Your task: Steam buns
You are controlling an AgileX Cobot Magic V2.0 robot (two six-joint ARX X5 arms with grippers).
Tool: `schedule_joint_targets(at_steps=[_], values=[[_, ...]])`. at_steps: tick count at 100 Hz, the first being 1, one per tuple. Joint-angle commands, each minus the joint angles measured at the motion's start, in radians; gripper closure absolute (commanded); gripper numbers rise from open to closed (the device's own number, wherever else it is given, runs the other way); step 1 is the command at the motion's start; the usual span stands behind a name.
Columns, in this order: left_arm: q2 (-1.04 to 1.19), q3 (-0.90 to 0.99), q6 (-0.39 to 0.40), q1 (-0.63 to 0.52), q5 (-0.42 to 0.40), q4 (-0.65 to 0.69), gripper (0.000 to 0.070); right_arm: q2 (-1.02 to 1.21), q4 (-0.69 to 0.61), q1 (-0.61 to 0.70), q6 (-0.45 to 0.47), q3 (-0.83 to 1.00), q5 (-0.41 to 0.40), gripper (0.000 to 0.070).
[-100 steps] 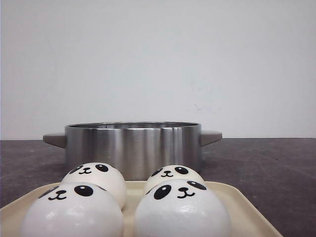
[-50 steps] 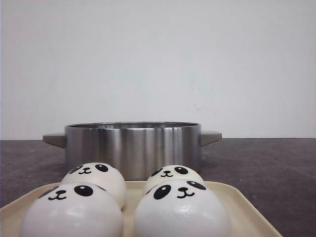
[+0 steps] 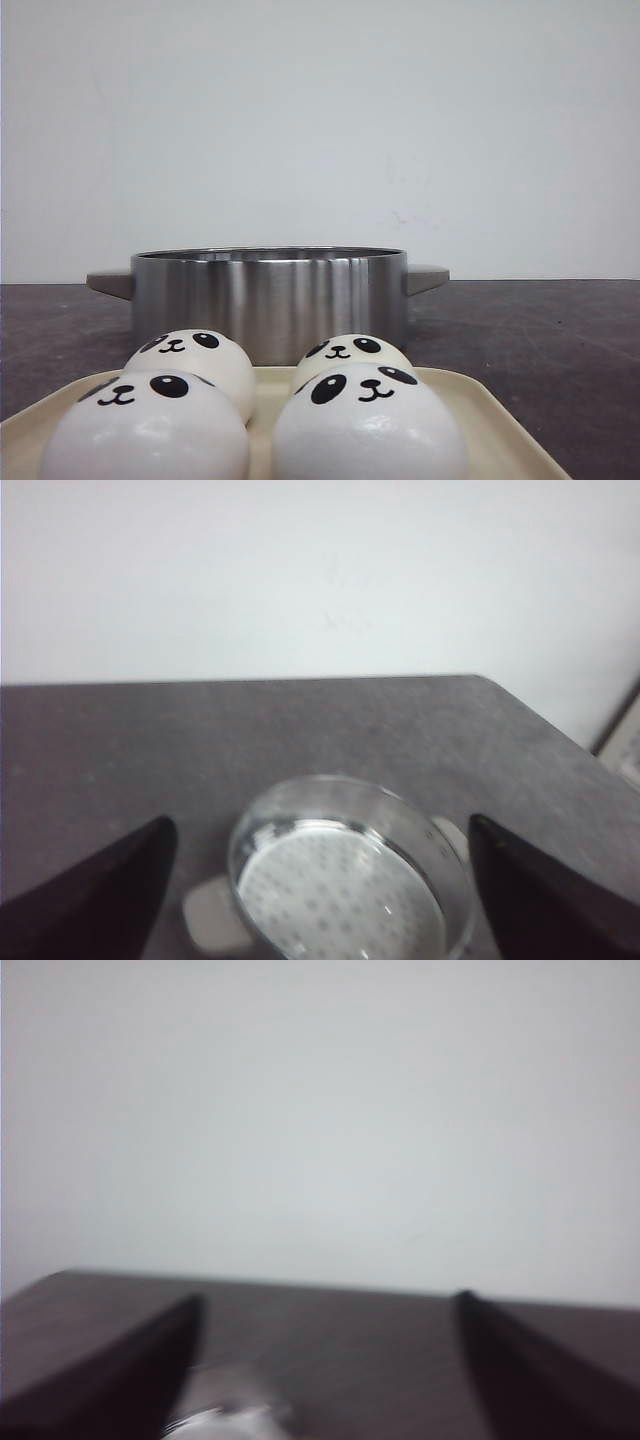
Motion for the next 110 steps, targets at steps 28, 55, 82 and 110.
schedule_joint_targets(at_steps=[28,55,82,110], values=[[0.004,0.016,-0.011,-0.106,0.02,-0.123,0.0099,0.23,-0.051,0.118,0.085,0.006,-0.15,0.0047],[0.006,0.016,-0.011,-0.157,0.0,-0.121,0.0104,0.412,-0.13,0.609,0.114,0.006,0.229,0.0049],[0.004,0.016,-0.01,-0.203,-0.04,-0.162,0.0104,0.677,-0.148,0.967,0.393,0.007,0.471,0.0049],[0.002,0.016,0.006,-0.248,-0.06,-0.199,0.0104,0.932,-0.15,1.007,0.504,0.007,0.364,0.0146]])
